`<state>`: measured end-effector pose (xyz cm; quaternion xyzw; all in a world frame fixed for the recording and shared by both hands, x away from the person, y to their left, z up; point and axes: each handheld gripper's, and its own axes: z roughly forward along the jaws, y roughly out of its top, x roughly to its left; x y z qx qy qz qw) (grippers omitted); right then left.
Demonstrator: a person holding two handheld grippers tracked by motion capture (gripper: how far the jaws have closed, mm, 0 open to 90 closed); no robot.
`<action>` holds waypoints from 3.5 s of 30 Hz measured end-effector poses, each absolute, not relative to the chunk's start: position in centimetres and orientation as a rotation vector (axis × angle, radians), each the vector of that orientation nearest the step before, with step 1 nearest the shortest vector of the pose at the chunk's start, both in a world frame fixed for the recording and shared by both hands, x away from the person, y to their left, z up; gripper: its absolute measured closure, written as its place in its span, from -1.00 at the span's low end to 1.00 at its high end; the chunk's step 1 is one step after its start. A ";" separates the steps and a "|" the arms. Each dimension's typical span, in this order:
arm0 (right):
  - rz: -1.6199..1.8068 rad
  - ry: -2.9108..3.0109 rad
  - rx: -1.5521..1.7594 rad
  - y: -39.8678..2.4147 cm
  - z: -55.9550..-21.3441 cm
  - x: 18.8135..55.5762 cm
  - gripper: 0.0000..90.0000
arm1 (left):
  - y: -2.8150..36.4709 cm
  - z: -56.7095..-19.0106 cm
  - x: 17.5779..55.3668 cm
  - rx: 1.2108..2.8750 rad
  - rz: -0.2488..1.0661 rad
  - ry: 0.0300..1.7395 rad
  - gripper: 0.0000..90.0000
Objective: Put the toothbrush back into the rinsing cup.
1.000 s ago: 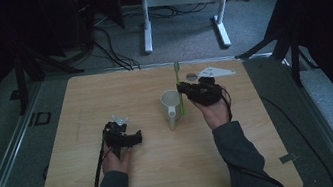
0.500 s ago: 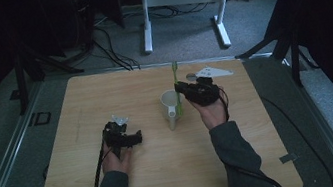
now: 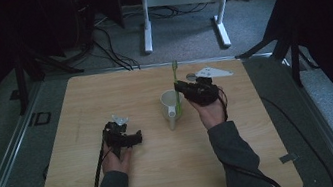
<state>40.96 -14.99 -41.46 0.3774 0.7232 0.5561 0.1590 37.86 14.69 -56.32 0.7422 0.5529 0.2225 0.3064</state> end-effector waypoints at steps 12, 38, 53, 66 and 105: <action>1.617 2.027 1.075 -14.9 -41.7 41.0 0.79 | 14.7 -56.3 37.9 1.963 0.589 1.463 -0.79; 1.637 1.995 1.065 -14.1 -42.0 41.2 0.79 | 14.7 -56.3 37.9 1.964 0.589 1.463 -0.79; 1.638 1.994 1.074 -13.5 -42.8 41.2 0.79 | 14.7 -56.3 37.9 1.964 0.589 1.463 -0.79; 1.633 2.000 1.070 -13.3 -43.4 41.2 0.78 | 14.7 -56.3 37.9 1.964 0.589 1.463 -0.79; 1.575 2.037 1.018 -13.0 -44.6 39.8 0.77 | 14.7 -56.3 37.9 1.964 0.589 1.463 -0.79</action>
